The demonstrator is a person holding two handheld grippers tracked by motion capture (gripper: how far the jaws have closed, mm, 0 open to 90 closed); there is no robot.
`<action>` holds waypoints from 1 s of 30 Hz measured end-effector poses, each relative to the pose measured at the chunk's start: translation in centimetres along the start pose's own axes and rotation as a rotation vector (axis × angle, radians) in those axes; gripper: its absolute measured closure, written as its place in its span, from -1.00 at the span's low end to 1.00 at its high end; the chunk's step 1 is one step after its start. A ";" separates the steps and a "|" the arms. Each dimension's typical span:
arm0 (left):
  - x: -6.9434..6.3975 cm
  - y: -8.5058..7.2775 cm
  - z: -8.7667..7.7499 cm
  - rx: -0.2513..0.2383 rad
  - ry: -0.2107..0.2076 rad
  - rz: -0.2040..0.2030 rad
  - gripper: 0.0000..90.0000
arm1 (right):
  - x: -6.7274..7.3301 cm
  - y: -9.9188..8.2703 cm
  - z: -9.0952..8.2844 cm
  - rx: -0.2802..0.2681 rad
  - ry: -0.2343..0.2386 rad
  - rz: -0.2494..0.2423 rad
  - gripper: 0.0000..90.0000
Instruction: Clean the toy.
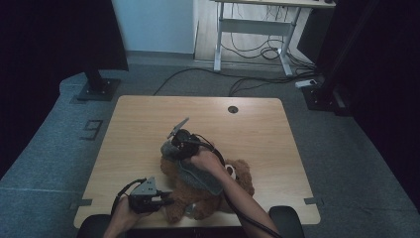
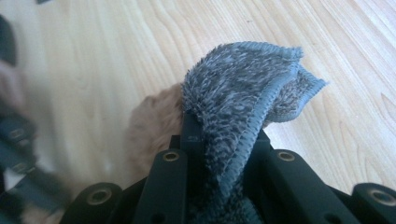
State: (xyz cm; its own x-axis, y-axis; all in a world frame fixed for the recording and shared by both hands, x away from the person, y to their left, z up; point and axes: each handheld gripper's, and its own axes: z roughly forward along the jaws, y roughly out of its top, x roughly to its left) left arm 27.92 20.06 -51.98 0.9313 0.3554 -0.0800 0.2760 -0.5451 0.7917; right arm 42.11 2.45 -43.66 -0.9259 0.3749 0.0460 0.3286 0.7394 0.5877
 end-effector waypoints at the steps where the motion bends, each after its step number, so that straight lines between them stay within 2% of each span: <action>1: 0.0 0.0 0.0 0.000 0.000 0.000 0.66 | -0.2 0.2 0.3 0.006 -0.010 0.000 0.68; 5: 0.0 0.0 0.0 -0.003 -0.001 0.001 0.66 | -0.7 0.2 0.2 -0.010 -0.035 0.015 0.68; 8: 0.0 0.0 0.0 -0.002 -0.005 0.003 0.66 | -0.6 0.1 -1.6 -0.037 -0.049 0.004 0.68; 11: 0.0 0.0 0.0 -0.004 -0.007 -0.001 0.65 | 0.0 -0.1 -4.0 -0.073 -0.050 -0.018 0.69; 13: 0.0 0.0 0.0 -0.003 -0.008 -0.002 0.65 | 0.8 -0.6 -5.4 -0.075 -0.039 -0.038 0.69; 17: 0.0 0.0 0.0 -0.003 -0.007 -0.001 0.64 | 2.4 -1.9 -6.6 -0.052 -0.012 -0.074 0.69; 20: 0.0 0.0 0.0 -0.003 -0.007 -0.002 0.64 | 3.2 -3.0 -6.5 -0.041 0.019 -0.085 0.69; 23: 0.0 0.0 0.1 -0.003 -0.004 -0.001 0.64 | 3.8 -3.5 -5.4 -0.022 0.056 -0.088 0.69; 30: -0.1 0.0 0.2 0.005 0.003 0.005 0.65 | 5.1 -2.4 -2.7 0.012 0.094 -0.122 0.69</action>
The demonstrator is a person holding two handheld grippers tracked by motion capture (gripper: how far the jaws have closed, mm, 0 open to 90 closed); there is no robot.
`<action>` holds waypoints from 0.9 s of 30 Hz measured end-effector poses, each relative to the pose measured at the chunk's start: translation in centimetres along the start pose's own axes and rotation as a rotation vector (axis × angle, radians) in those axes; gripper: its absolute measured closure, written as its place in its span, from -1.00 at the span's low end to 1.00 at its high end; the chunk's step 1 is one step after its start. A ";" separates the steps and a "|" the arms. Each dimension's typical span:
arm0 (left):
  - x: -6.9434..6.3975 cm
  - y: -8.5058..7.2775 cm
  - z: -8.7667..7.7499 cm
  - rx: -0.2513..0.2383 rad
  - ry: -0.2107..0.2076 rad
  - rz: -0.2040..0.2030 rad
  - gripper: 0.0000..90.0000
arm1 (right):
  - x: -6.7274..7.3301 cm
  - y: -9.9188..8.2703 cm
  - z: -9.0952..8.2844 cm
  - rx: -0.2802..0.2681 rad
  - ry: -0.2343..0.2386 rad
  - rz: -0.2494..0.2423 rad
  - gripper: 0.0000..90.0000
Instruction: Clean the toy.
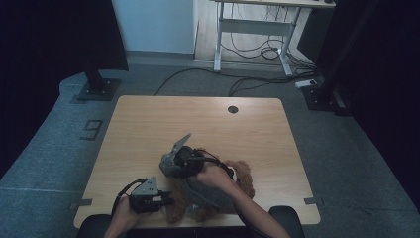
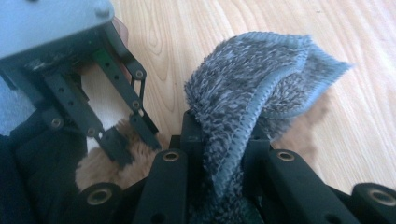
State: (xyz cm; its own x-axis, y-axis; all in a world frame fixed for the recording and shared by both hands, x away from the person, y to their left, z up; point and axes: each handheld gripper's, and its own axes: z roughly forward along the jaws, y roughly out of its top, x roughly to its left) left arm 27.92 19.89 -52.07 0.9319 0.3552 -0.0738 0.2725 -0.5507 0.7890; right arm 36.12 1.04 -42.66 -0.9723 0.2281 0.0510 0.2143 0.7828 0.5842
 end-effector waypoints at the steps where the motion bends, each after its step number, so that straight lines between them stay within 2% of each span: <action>1: 0.0 0.0 0.0 0.001 0.000 0.000 0.65 | 0.1 0.4 0.5 0.009 0.000 -0.007 0.69; 7: -0.1 0.0 0.0 0.001 -0.004 0.002 0.67 | -0.4 1.9 2.5 0.017 -0.004 -0.014 0.69; 10: -0.1 0.0 0.0 0.002 -0.002 0.004 0.67 | -1.2 2.5 2.9 0.004 -0.020 -0.009 0.69; 13: 0.0 0.0 -0.1 0.001 0.000 0.002 0.67 | -2.2 2.7 2.7 -0.013 -0.032 0.017 0.69; 18: 0.0 0.0 -0.1 -0.001 0.000 0.001 0.67 | -4.2 2.0 1.3 -0.052 -0.088 0.084 0.69; 23: 0.0 -0.1 -0.1 -0.005 -0.003 -0.005 0.66 | -6.4 0.4 -0.5 -0.071 -0.149 0.160 0.69; 24: 0.1 -0.1 -0.1 -0.005 -0.003 -0.006 0.66 | -6.7 -0.1 -1.2 -0.084 -0.161 0.180 0.69; 27: 0.1 -0.1 -0.1 -0.007 -0.004 -0.010 0.64 | -6.7 -0.9 -3.5 -0.127 -0.170 0.190 0.69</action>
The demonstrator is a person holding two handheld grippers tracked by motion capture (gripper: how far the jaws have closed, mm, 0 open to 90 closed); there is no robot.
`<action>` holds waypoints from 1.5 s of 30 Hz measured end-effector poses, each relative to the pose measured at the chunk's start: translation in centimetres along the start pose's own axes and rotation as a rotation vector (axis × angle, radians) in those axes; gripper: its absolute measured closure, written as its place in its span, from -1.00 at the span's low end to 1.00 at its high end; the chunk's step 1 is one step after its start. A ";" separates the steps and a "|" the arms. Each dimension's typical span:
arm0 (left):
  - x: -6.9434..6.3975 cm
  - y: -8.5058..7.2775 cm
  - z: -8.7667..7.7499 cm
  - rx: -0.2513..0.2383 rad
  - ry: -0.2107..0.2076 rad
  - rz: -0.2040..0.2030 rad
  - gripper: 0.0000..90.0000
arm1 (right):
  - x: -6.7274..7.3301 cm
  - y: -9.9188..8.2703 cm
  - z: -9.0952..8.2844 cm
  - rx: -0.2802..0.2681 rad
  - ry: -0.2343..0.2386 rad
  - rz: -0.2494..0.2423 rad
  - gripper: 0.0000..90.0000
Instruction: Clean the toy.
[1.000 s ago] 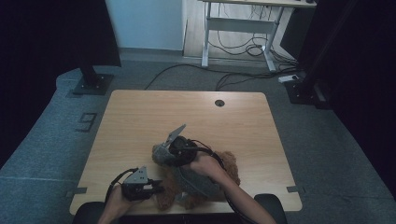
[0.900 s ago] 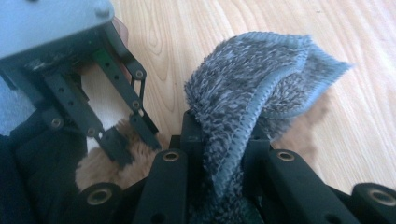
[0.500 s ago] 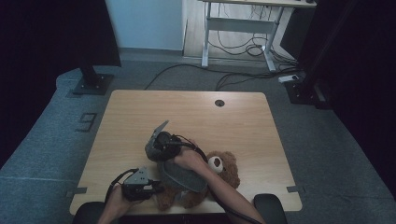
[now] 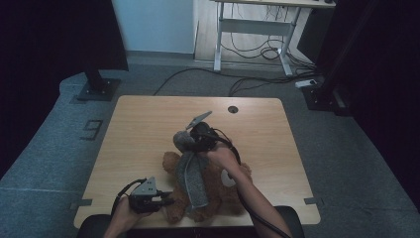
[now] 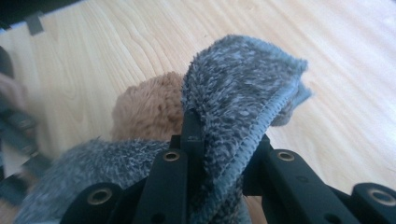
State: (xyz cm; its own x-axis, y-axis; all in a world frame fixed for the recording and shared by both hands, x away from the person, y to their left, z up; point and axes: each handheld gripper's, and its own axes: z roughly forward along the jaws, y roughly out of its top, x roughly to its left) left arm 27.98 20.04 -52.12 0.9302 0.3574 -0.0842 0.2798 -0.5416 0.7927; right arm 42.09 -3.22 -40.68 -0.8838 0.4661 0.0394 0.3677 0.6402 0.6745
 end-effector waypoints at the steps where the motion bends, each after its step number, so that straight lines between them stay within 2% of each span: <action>1: 0.0 0.0 0.0 -0.001 0.000 -0.002 0.64 | 0.0 -0.1 -0.9 -0.009 -0.006 -0.004 0.69; 6: 0.0 0.0 0.0 -0.006 -0.001 -0.007 0.62 | -0.1 -1.2 -5.0 -0.031 -0.031 -0.012 0.69; 10: 0.1 0.0 0.0 -0.004 -0.001 -0.005 0.62 | -0.7 -3.0 -6.5 0.012 -0.049 -0.007 0.69; 13: 0.0 0.0 0.0 -0.002 -0.001 -0.002 0.62 | -1.5 -4.8 -6.2 0.052 -0.061 0.023 0.69; 14: 0.0 0.0 0.0 -0.001 -0.001 0.000 0.63 | -1.7 -5.5 -5.8 0.070 -0.059 0.043 0.69; 18: 0.0 0.0 0.1 0.000 0.000 0.008 0.64 | -2.2 -6.7 -3.8 0.106 -0.040 0.071 0.69; 22: -0.1 0.1 0.1 0.007 0.009 0.027 0.66 | -2.5 -7.1 -1.8 0.130 -0.023 0.088 0.68; 25: -0.2 0.1 0.2 0.011 0.010 0.031 0.67 | -2.9 -7.1 -0.8 0.129 -0.029 0.103 0.68; 34: -0.2 0.1 0.1 0.011 0.012 0.034 0.68 | -5.2 -6.5 0.8 0.122 -0.083 0.164 0.68; 37: -0.2 0.0 0.1 0.007 0.010 0.029 0.67 | -5.8 -6.7 0.7 0.119 -0.102 0.177 0.68; 39: -0.1 0.0 0.1 0.004 0.006 0.023 0.66 | -6.1 -6.7 0.0 0.106 -0.110 0.184 0.68; 42: -0.1 0.0 0.1 0.003 0.006 0.020 0.65 | -5.8 -6.4 -1.9 0.066 -0.127 0.172 0.68; 45: -0.1 0.0 0.1 0.004 0.006 0.018 0.64 | -5.0 -5.8 -4.1 0.026 -0.122 0.153 0.68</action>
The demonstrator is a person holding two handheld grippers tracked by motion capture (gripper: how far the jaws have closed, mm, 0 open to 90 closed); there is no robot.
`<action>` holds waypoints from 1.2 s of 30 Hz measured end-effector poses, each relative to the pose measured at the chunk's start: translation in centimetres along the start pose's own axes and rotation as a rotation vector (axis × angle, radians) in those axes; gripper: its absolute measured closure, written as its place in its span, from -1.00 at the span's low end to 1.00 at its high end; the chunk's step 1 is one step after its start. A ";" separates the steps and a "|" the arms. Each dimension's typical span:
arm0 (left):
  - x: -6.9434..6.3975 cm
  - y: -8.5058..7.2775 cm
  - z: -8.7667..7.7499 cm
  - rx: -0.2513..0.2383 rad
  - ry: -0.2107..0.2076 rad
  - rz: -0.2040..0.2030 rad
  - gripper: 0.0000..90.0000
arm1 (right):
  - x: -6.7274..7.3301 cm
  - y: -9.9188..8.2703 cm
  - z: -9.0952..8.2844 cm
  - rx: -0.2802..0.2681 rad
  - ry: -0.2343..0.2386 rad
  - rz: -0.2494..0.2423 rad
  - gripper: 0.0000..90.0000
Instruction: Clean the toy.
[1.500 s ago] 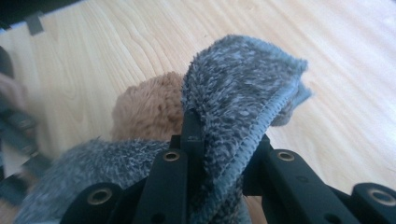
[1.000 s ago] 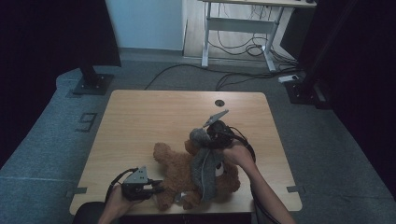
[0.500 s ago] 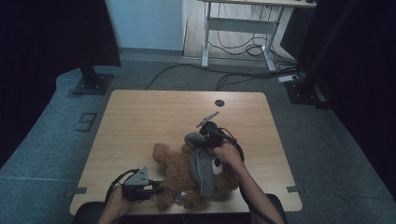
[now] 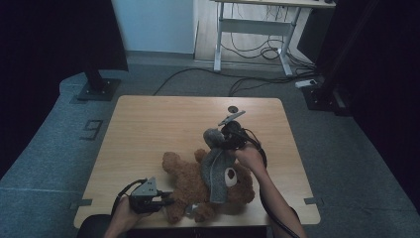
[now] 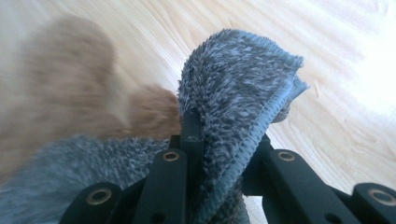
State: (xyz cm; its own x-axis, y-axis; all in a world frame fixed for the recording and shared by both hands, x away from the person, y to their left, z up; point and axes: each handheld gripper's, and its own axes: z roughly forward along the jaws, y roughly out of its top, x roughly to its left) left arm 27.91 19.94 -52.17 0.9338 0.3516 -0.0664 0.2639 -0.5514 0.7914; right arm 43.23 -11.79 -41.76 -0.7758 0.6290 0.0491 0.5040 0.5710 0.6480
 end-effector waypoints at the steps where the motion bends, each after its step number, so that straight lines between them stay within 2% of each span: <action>1: 0.0 0.0 0.0 0.002 0.000 0.002 0.64 | 0.4 0.1 -0.8 -0.013 0.010 -0.006 0.68; 4: 0.0 0.0 0.0 0.000 0.000 0.001 0.64 | 1.9 0.5 -2.2 -0.030 0.041 -0.053 0.68; 5: 0.0 0.0 0.0 0.001 0.001 0.001 0.64 | 2.7 0.5 -2.5 -0.023 0.066 -0.070 0.68; 8: 0.0 0.0 0.0 0.000 0.000 0.001 0.64 | 4.4 0.6 -2.2 0.006 0.098 -0.118 0.68; 13: 0.0 0.0 0.0 0.000 0.001 0.002 0.64 | 6.5 0.7 0.8 0.086 0.173 -0.179 0.68; 15: 0.0 0.0 0.0 0.001 0.003 0.002 0.64 | 7.0 0.8 2.0 0.113 0.170 -0.195 0.68; 18: 0.0 0.0 0.0 0.000 0.005 0.000 0.64 | 7.0 1.3 3.1 0.144 0.149 -0.204 0.68; 23: 0.0 0.0 0.1 0.000 0.002 0.003 0.66 | 6.1 2.0 5.1 0.194 0.122 -0.180 0.68; 29: 0.0 0.0 0.1 -0.001 0.000 0.003 0.67 | 4.9 1.9 7.4 0.251 0.071 -0.165 0.68; 36: 0.0 0.0 0.1 -0.003 -0.002 -0.001 0.67 | 3.1 1.4 8.6 0.259 0.032 -0.117 0.68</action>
State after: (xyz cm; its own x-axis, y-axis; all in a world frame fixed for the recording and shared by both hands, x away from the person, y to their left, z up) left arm 27.96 19.89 -52.25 0.9338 0.3511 -0.0685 0.2645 -0.5487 0.7931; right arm 44.77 -4.52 -47.25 -0.8439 0.5363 0.0125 0.4874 0.7569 0.4353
